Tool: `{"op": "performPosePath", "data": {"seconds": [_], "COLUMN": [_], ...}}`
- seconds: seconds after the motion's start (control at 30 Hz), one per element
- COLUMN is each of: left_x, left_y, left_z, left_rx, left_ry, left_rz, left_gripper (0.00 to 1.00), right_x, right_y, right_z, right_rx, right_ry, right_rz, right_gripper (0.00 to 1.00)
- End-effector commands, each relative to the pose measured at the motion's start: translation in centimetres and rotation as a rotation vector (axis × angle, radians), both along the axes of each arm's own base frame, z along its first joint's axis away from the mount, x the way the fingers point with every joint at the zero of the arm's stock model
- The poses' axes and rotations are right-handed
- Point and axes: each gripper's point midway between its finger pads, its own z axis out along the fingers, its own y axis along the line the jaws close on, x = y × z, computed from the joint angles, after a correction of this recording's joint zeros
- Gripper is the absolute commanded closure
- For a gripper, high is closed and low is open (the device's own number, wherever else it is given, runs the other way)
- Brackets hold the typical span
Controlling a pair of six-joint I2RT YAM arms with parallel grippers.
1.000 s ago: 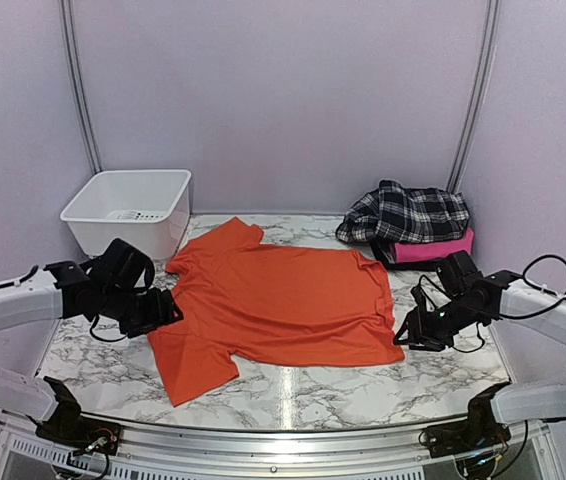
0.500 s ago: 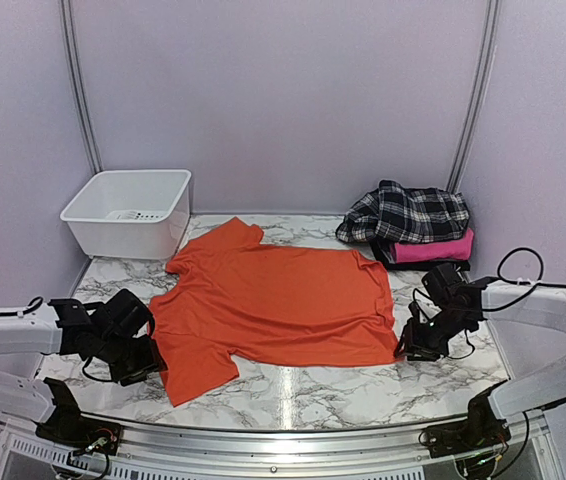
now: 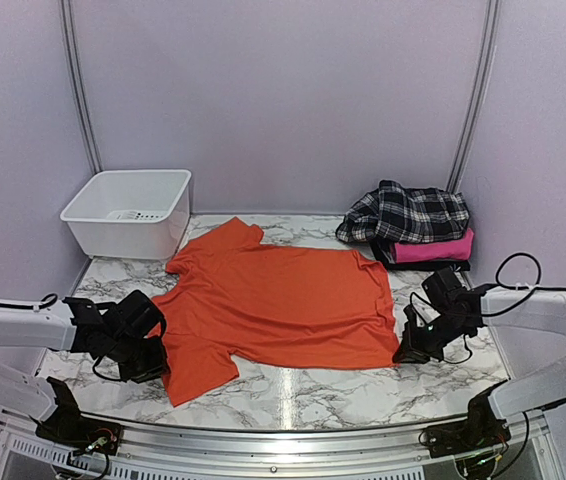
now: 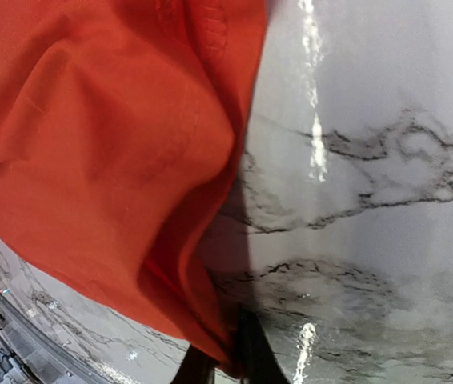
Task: Fold and stack the mixed laundry pile
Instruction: Pick up the flattened T-shirt from the center of the board.
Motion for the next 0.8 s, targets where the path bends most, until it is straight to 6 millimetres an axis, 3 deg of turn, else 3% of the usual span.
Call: {"op": "performPosePath", "data": {"seconds": [0.0,0.17,0.4,0.6,0.77], "left_x": [-2.0,-3.9,-6.7,-7.2,-6.7], "left_y": [0.7,0.4,0.1,0.7,0.6], "left_z": [-1.3,-1.1,0.1,1.1,1.2], "left_rx": [0.019,-0.027,-0.066,-0.103,-0.074], "left_ry": [0.073,0.101,0.118,0.107,0.065], "left_rz": [-0.008,-0.001,0.035,0.127,0.092], "left_gripper": [0.8,1.0,1.0,1.0,0.61], "right_x": [-0.9,-2.6,-6.4,-8.3,-8.9], "right_y": [-0.2,-0.3,-0.7,-0.8,-0.5], "right_z": [0.5,1.3,1.1,0.9,0.3], "right_rx": [0.008,0.035,0.067,0.096,0.12], "right_ry": [0.008,0.014,0.067,0.093,0.105], "right_rz": [-0.005,0.006,-0.002,-0.009,-0.011], "right_gripper": [0.99,1.0,1.0,1.0,1.0]}}
